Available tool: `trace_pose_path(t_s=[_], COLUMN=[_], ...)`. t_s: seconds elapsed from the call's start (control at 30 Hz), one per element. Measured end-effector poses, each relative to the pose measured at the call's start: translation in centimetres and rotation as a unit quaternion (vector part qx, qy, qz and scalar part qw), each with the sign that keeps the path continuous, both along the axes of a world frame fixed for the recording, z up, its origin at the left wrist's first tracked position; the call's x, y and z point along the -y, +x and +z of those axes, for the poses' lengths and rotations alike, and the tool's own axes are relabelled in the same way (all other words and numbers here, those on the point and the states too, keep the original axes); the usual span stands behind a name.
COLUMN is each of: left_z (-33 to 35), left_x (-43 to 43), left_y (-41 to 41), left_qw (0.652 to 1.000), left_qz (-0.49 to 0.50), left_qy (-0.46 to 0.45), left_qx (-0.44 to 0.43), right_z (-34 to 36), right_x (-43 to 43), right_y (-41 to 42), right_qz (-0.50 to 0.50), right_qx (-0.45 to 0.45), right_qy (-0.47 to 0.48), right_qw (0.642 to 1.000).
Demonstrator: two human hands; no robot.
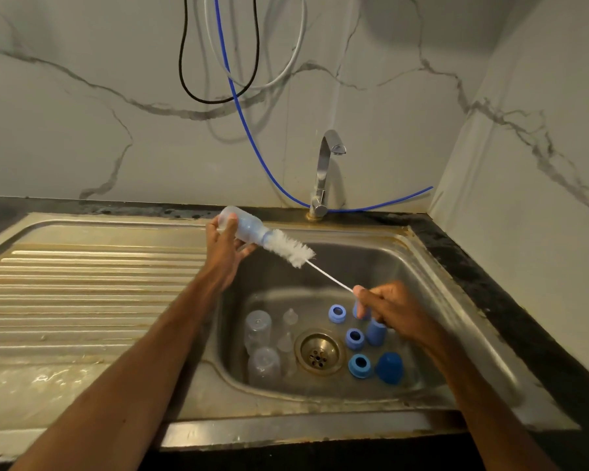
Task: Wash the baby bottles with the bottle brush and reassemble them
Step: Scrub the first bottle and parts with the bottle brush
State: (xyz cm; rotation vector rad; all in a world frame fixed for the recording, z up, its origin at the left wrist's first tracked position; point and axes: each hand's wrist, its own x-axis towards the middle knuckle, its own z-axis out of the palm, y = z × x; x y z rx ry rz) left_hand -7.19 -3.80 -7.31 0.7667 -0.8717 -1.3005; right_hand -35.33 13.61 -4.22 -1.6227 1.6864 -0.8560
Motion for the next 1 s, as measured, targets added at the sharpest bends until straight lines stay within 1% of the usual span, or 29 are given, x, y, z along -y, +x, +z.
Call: trace_pose_path(t_s=[0.03, 0.07, 0.13, 0.2, 0.23, 0.3, 0.4, 0.47, 0.57, 0.63, 0.7, 0.77, 0.87, 0.93, 1.0], left_z=[-0.1, -0.2, -0.3, -0.1, -0.1, -0.2, -0.3, 0.1, 0.3, 0.3, 0.2, 0.2, 0.2, 0.6, 0.7], left_x=[0.2, 0.3, 0.1, 0.1, 0.3, 0.6, 0.2, 0.2, 0.3, -0.1, -0.3, 0.0, -0.1, -0.7, -0.6], left_y=[0.4, 0.5, 0.2, 0.1, 0.3, 1.1, 0.9, 0.6, 1.2, 0.7, -0.2, -0.1, 0.4, -0.3, -0.5], left_qw=[0.999, 0.998, 0.998, 0.998, 0.998, 0.999, 0.998, 0.998, 0.995, 0.994, 0.994, 0.994, 0.991, 0.992, 0.994], left_qz=[0.009, 0.012, -0.007, -0.008, 0.003, 0.016, -0.016, -0.02, -0.001, -0.02, -0.016, 0.028, 0.082, 0.085, 0.08], left_qy=[-0.006, -0.005, 0.016, 0.031, 0.032, 0.038, 0.057, 0.065, 0.083, 0.085, 0.07, 0.047, 0.044, 0.042, 0.021], left_qx=[0.031, 0.054, 0.06, 0.053, 0.048, 0.036, 0.029, -0.002, -0.055, -0.066, -0.078, -0.095, -0.097, -0.079, -0.065], right_z=[0.1, 0.1, -0.2, -0.7, -0.4, 0.0, -0.5, -1.4, -0.7, -0.6, -1.1, -1.0, -0.2, -0.4, -0.6], right_x=[0.1, 0.2, 0.5, 0.3, 0.0, -0.2, 0.2, 0.4, 0.2, 0.2, 0.3, 0.4, 0.3, 0.5, 0.5], right_y=[-0.9, -1.4, -1.2, -0.5, -0.5, -1.2, -0.4, 0.0, -1.3, -0.7, 0.5, 0.8, 0.7, 1.7, 2.0], right_qz=[-0.005, -0.004, 0.014, 0.02, 0.017, 0.005, 0.04, 0.047, 0.04, 0.055, 0.053, 0.022, -0.018, -0.028, -0.025], right_qx=[-0.039, -0.056, -0.087, -0.135, -0.136, -0.122, -0.122, -0.11, -0.098, -0.095, -0.073, -0.021, 0.09, 0.125, 0.152], right_qy=[-0.025, -0.029, -0.031, -0.096, -0.117, -0.129, -0.126, -0.143, -0.129, -0.127, -0.137, -0.116, -0.015, 0.039, 0.069], right_qw=[0.999, 0.998, 0.996, 0.986, 0.984, 0.984, 0.984, 0.982, 0.986, 0.986, 0.986, 0.993, 0.996, 0.991, 0.986])
